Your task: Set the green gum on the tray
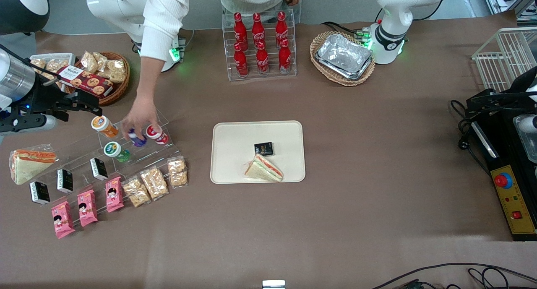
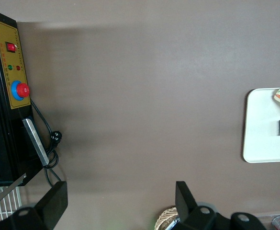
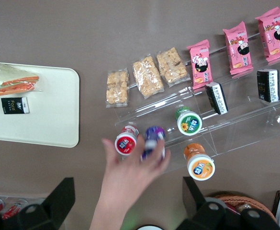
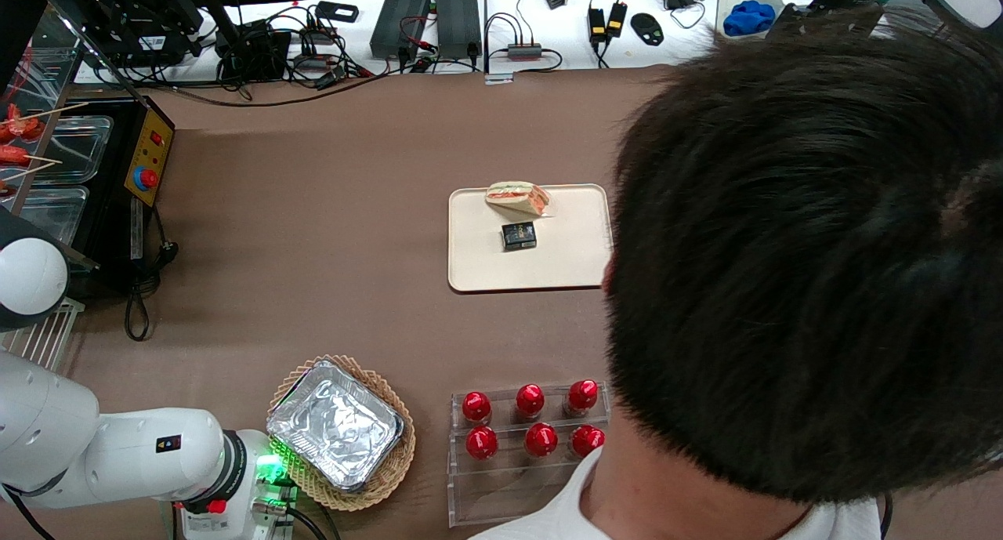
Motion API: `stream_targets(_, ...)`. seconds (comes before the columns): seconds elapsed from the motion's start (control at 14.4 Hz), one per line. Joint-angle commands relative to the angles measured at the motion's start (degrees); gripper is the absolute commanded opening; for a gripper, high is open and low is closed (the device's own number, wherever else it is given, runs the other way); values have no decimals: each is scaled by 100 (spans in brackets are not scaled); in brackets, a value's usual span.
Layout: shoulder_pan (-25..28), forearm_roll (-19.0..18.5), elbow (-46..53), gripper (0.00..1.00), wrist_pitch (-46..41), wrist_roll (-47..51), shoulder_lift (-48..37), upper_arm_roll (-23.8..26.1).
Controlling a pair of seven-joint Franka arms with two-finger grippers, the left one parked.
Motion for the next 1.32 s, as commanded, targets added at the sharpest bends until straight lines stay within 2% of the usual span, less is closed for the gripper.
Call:
stream_targets(0.0,-14,-83,56,100,2,-662,3,-165)
stream_targets(0.21,-31,-91,56,100,29,-971,29,-280)
stream_targets(0.56,-31,-117,56,100,186,-2068,82,-517)
stream_targets(0.77,-40,-319,39,100,441,-2799,135,-561)
stream_targets(0.97,-49,-425,-171,100,599,-2906,135,-579)
stream_targets(1.25,-23,-382,-1084,100,1643,-3747,91,-973)
